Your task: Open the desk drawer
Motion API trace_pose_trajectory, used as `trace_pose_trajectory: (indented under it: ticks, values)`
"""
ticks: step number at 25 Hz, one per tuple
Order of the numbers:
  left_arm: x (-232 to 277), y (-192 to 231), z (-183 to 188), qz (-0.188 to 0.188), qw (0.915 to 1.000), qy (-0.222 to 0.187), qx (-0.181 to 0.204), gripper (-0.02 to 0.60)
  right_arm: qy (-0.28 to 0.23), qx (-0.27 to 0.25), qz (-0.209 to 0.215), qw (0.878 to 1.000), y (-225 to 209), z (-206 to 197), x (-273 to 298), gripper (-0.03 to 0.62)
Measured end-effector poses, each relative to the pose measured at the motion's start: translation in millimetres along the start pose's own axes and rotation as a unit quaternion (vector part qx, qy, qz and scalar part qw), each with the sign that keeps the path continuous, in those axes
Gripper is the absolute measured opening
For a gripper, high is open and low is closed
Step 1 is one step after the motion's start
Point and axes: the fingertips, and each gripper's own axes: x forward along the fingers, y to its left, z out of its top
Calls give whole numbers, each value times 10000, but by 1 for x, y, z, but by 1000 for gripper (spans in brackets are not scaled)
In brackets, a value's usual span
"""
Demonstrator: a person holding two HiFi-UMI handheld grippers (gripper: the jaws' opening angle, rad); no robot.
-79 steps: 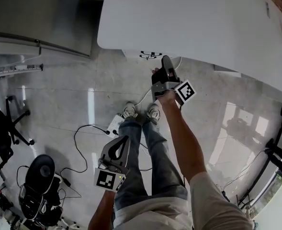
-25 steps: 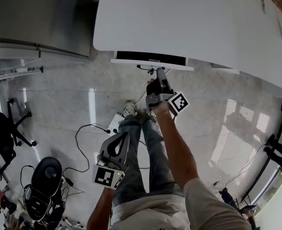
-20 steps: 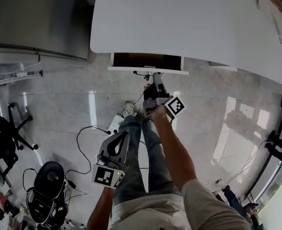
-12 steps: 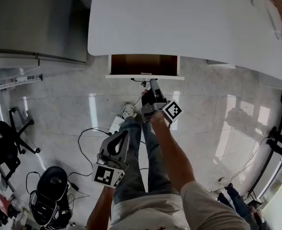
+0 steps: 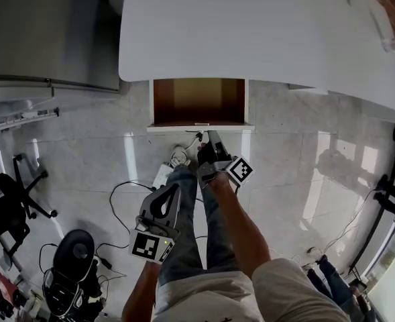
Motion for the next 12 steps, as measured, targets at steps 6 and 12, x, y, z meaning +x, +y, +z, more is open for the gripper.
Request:
trace_pose_trajectory:
  ticks: [6,12]
  values:
    - [4,-2,0,-28,10000,28,-20,12,64,55,-288,9995,-21,-12,-28,37]
    - [3,2,-3,7,10000,63,-37,12,88,162,-532,9984,-39,-21,-45,37]
